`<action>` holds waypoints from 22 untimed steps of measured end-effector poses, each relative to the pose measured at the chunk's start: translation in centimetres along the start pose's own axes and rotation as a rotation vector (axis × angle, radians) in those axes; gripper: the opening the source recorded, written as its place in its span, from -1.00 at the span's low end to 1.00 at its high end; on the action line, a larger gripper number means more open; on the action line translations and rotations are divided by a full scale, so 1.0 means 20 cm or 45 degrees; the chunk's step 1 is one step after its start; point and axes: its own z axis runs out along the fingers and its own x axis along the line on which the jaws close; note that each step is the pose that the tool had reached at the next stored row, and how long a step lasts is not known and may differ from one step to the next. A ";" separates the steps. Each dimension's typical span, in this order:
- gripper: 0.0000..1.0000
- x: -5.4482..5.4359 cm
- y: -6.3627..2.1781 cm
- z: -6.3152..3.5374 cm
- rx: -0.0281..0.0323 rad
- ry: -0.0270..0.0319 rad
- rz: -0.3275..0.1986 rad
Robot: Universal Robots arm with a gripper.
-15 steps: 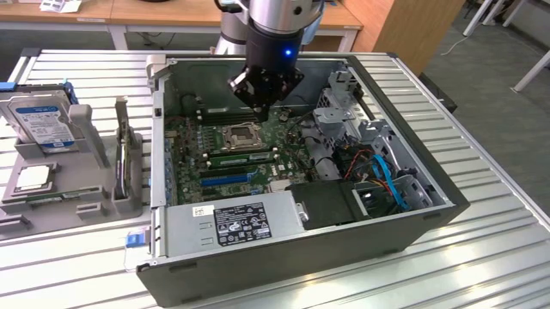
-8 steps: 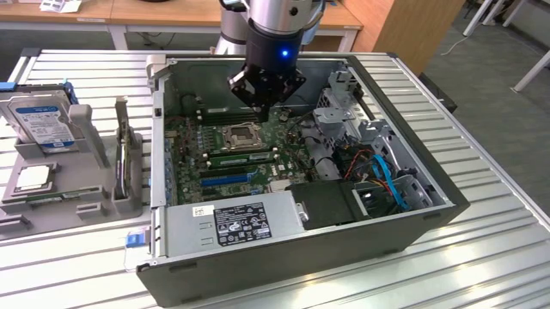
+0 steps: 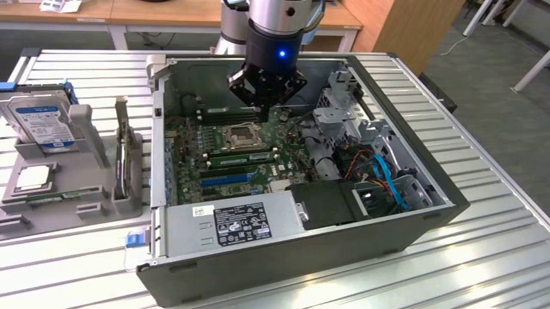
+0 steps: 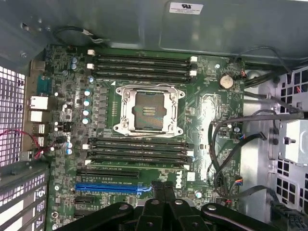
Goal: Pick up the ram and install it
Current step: 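Press down the ram until it locks into place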
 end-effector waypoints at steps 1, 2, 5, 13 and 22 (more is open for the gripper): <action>-0.80 0.00 0.000 0.000 -0.0001 -0.0001 0.001; -0.80 0.01 0.000 0.001 -0.0003 -0.0002 0.000; -0.80 0.02 0.001 0.000 0.0000 -0.0001 0.000; -0.80 0.07 0.002 -0.001 0.0000 0.0000 0.000; -0.80 0.09 0.003 -0.001 0.0000 0.0020 0.000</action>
